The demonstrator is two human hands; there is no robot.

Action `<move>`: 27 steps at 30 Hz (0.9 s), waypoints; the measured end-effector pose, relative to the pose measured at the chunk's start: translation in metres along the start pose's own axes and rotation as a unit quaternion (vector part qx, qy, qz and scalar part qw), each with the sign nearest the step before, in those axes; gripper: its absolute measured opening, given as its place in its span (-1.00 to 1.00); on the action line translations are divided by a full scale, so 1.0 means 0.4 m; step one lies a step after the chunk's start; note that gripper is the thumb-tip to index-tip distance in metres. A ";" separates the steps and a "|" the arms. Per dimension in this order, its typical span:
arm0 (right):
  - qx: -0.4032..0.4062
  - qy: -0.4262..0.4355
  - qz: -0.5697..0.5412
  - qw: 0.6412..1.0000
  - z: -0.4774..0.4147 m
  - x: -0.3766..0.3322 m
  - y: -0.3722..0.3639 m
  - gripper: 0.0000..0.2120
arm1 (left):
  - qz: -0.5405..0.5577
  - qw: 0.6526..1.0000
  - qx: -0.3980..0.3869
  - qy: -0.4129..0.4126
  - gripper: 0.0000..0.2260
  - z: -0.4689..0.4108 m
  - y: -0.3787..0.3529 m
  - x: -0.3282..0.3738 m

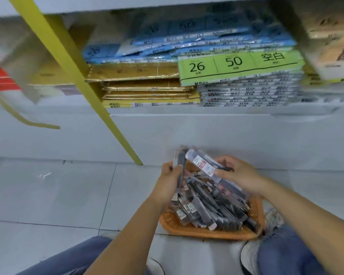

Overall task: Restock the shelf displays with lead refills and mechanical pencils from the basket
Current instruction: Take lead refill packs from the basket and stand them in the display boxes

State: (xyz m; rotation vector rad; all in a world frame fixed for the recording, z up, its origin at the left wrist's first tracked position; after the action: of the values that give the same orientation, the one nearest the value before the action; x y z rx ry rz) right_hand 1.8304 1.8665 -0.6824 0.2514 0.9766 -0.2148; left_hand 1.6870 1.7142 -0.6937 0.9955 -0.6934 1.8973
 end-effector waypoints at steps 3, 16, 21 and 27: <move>-0.011 0.027 -0.004 1.000 0.060 -0.105 0.001 -0.72 | 0.031 0.998 -0.029 -0.044 -0.78 0.046 0.002 0.074; -0.152 0.154 0.104 0.971 0.231 -0.519 -0.038 -0.57 | 0.162 0.962 -0.020 -0.218 -0.83 0.252 0.020 0.487; -0.110 0.196 0.140 0.964 0.250 -0.634 -0.007 -0.66 | 0.186 0.948 0.017 -0.258 -0.72 0.305 0.057 0.586; -0.037 0.234 0.128 0.963 0.239 -0.677 0.007 -0.90 | 0.199 0.939 0.030 -0.278 -0.78 0.318 0.093 0.588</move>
State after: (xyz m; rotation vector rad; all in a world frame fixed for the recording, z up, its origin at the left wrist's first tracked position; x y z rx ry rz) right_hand 1.7596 1.8581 -0.4042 0.3667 1.4036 0.1257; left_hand 1.6278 1.7007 -0.4306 1.5504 -1.2472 1.9875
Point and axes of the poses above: each hand's wrist, its own z-axis away from the middle knuckle, its own y-axis out of the back of the hand, x = y × z, the point moved 7 cm from there along -z, towards the middle knuckle, and after that the axes turned 12 degrees about -x, right-handed, at the moved point
